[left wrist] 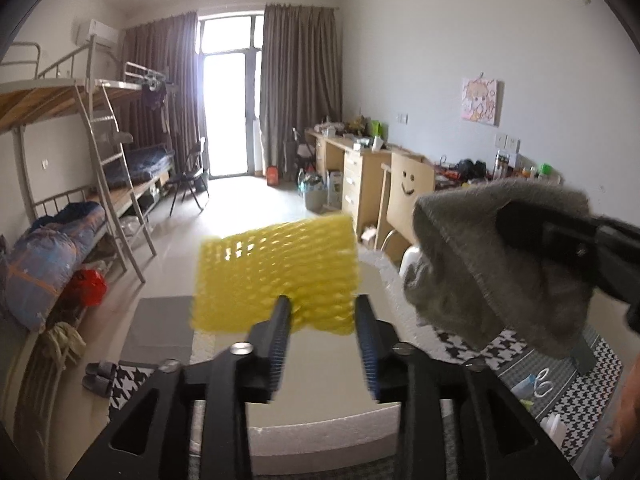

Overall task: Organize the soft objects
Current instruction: 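Open the left gripper to drop the yellow foam net into the box, then lower the grey cloth into the box and open the right gripper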

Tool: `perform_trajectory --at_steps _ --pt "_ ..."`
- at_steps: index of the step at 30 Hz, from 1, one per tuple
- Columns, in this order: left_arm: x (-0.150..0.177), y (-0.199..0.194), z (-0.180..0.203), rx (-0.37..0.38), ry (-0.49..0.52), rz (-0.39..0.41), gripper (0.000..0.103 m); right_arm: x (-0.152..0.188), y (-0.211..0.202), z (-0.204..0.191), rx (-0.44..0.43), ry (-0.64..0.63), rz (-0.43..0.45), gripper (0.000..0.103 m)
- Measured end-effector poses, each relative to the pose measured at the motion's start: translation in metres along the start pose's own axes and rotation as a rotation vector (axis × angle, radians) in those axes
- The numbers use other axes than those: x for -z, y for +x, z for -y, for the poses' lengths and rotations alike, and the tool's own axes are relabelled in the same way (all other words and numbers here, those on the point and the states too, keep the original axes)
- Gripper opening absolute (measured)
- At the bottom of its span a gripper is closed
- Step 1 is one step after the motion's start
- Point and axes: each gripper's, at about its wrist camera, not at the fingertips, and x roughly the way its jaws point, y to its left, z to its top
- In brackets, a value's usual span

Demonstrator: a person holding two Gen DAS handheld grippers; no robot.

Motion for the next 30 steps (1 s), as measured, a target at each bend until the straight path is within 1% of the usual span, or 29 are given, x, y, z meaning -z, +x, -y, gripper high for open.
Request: perform_trajectory --at_steps 1,2,3,4,8,10,14,16,18,22,30 --pt "0.001 0.001 -0.001 -0.002 0.001 -0.002 0.051 0.0 0.001 -0.001 0.003 0.0 -0.001 0.009" --pt "0.002 0.0 -0.002 -0.006 0.0 -0.002 0.056 0.0 0.002 -0.001 0.004 -0.001 -0.003 0.009" --pt "0.002 0.0 -0.003 -0.009 -0.002 -0.002 0.066 -0.001 0.002 -0.001 0.006 -0.002 -0.004 0.009" --pt "0.003 -0.002 -0.005 -0.01 -0.007 0.002 0.073 0.0 0.003 -0.001 0.007 -0.001 -0.004 0.009" --pt "0.003 -0.01 -0.009 -0.032 -0.01 0.029 0.079 -0.001 0.003 -0.002 0.008 -0.003 -0.005 0.009" --pt "0.003 -0.014 -0.012 -0.044 -0.016 0.04 0.087 -0.002 0.005 -0.004 0.007 -0.006 -0.007 0.009" --pt "0.001 -0.021 -0.017 -0.077 -0.02 0.066 0.093 -0.003 0.009 -0.009 0.002 -0.01 -0.013 0.009" --pt "0.001 -0.023 -0.022 -0.097 -0.028 0.081 0.1 -0.004 0.012 -0.012 -0.002 -0.014 -0.017 0.009" --pt "0.001 -0.027 -0.025 -0.12 -0.035 0.094 0.102 -0.004 0.015 -0.013 -0.009 -0.017 -0.022 0.009" --pt "0.004 -0.031 -0.032 -0.143 -0.049 0.1 0.102 -0.004 0.019 -0.014 -0.019 -0.02 -0.03 0.009" --pt "0.01 -0.037 -0.04 -0.174 -0.053 0.098 0.102 -0.004 0.029 -0.019 -0.042 -0.02 -0.051 0.009"
